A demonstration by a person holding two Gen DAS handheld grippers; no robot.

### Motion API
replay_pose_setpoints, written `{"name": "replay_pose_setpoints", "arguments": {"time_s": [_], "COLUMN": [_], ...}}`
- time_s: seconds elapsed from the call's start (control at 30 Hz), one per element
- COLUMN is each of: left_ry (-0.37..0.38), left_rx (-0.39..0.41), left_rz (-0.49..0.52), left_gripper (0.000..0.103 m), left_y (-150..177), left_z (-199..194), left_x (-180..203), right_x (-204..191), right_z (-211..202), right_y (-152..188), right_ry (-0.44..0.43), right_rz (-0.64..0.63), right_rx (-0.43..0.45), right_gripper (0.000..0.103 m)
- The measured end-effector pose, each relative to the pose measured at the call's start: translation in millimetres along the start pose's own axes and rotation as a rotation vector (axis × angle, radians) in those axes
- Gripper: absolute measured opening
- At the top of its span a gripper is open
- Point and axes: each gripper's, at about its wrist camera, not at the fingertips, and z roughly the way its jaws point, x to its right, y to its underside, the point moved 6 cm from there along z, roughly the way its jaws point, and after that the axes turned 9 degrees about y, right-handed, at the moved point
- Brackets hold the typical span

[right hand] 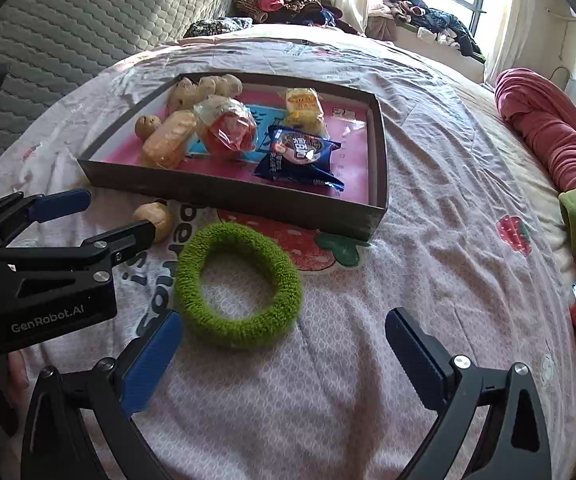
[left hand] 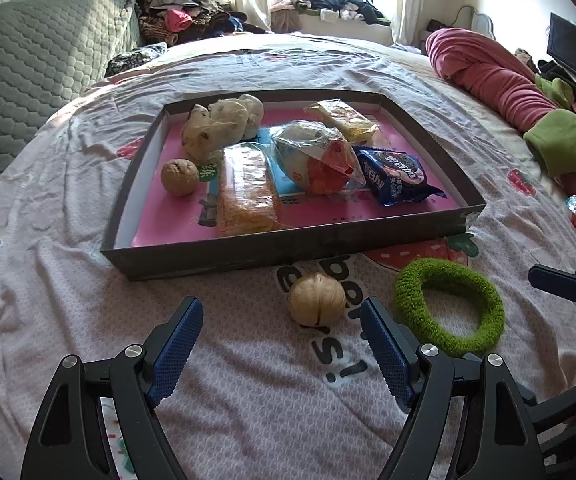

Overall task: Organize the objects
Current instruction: 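Close left tool on the walnut on the sheet while right tool closes on the green fuzzy ring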

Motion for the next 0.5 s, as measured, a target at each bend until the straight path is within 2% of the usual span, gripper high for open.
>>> {"name": "replay_pose_setpoints", "arguments": {"time_s": [0.4, 0.5], "left_ry": [0.005, 0.01], "left_rx": [-0.005, -0.003], "left_rz": [0.002, -0.002], "left_gripper": [0.082, 0.081], "left_y": [-6, -6], "left_z": [17, 19], "left_x": [1, -1], "right_x": [-13, -12], "right_z": [21, 23], "right_y": [0, -3], "right_ry": [-0.011, -0.037], "right_rz": [-0.043, -0.028], "right_rx": [-0.02, -0.012], "right_gripper": [0.102, 0.102]}}
